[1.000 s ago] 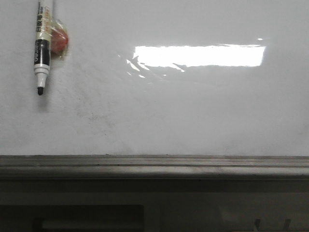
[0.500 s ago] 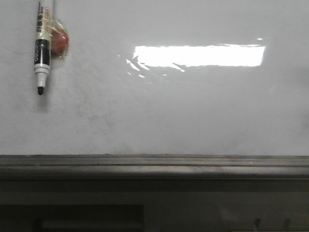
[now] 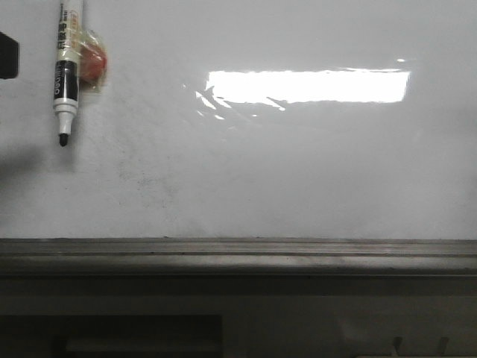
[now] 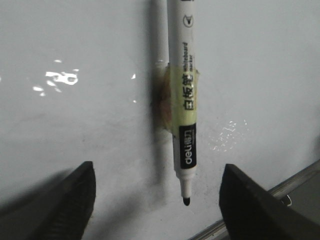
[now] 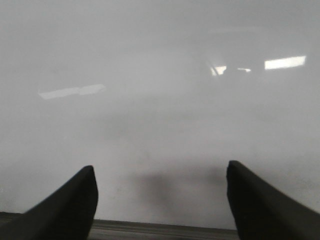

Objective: Write number 6 on whiteboard

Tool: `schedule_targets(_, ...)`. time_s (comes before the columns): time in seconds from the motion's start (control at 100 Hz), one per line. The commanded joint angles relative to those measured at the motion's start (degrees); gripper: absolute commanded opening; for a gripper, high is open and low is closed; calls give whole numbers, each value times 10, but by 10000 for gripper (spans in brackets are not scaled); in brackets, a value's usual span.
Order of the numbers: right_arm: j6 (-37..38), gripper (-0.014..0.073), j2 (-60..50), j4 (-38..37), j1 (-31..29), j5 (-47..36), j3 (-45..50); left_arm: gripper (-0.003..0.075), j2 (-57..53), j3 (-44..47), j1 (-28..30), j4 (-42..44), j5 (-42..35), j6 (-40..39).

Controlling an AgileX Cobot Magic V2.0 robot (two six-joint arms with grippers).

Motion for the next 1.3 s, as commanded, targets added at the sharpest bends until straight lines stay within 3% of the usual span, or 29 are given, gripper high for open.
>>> schedule_targets(0.0, -8, 477, 7, 8, 1, -42, -21, 473, 42, -37, -27, -37, 6, 21)
schedule_targets(0.24, -8, 476, 7, 8, 1, -42, -21, 472, 127, -79, -69, -36, -21, 42)
schedule_targets(0.32, -8, 476, 7, 8, 1, -43, -21, 439, 142, -88, -69, -37, -24, 43)
schedule_targets(0.42, -8, 476, 7, 8, 1, -43, -21, 281, 147, -92, -69, -36, -24, 43)
schedule_targets(0.53, -8, 476, 7, 8, 1, -43, -21, -17, 147, -92, -69, -30, -18, 46)
schedule_targets(0.74, -20, 463, 7, 24, 3, -32, -24, -20, 132, -94, -71, 5, 22, 58)
schedule_targets(0.91, -178, 435, 47, 160, 36, 37, -71, -20, 98, -111, -91, 130, 58, 39)
schedule_targets(1.06, -283, 435, 138, 251, 71, 130, -152, -20, 91, -130, -150, 231, 73, -3)
schedule_targets(1.29, -301, 435, 283, 276, 138, 248, -304, -20, 91, -140, -242, 364, 47, -91)
